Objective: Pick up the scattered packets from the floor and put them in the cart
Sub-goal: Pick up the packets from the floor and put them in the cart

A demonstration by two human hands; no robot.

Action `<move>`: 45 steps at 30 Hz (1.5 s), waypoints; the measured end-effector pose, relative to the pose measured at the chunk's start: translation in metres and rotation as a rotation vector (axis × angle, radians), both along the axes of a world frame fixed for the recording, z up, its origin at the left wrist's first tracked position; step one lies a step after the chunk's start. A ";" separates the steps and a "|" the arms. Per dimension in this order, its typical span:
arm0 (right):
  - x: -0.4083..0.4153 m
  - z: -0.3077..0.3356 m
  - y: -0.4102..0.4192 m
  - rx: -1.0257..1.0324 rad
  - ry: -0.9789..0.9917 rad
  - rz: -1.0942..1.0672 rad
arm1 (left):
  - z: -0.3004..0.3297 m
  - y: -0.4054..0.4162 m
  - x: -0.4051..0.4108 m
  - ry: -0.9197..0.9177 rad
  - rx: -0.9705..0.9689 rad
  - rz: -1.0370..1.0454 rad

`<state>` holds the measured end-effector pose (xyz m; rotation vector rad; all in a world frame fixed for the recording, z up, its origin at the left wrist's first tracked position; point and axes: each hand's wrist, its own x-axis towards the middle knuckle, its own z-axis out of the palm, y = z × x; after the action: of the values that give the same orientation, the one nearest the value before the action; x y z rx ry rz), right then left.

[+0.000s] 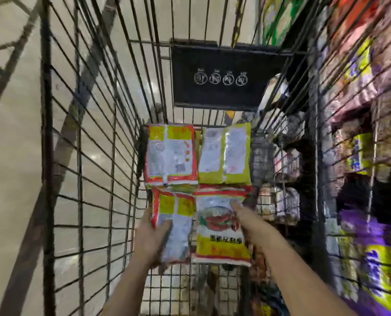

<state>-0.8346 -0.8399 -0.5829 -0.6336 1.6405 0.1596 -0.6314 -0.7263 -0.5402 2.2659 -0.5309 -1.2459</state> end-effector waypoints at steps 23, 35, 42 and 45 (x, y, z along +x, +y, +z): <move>-0.019 0.070 0.010 -0.525 0.422 0.420 | 0.016 -0.006 0.001 -0.439 0.060 -0.430; -0.009 0.244 0.031 -0.743 0.825 0.826 | 0.181 -0.061 -0.017 -0.799 -0.224 -1.315; -0.012 0.338 0.099 -0.874 1.059 0.616 | 0.290 -0.052 -0.034 -0.978 -0.572 -1.545; -0.013 0.381 0.154 -0.899 1.138 0.442 | 0.335 -0.022 -0.053 -1.008 -0.810 -1.651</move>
<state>-0.8472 -0.6860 -0.2023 -1.8272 2.6428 0.0914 -0.6848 -0.7483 -0.2054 1.2154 -2.8772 0.0443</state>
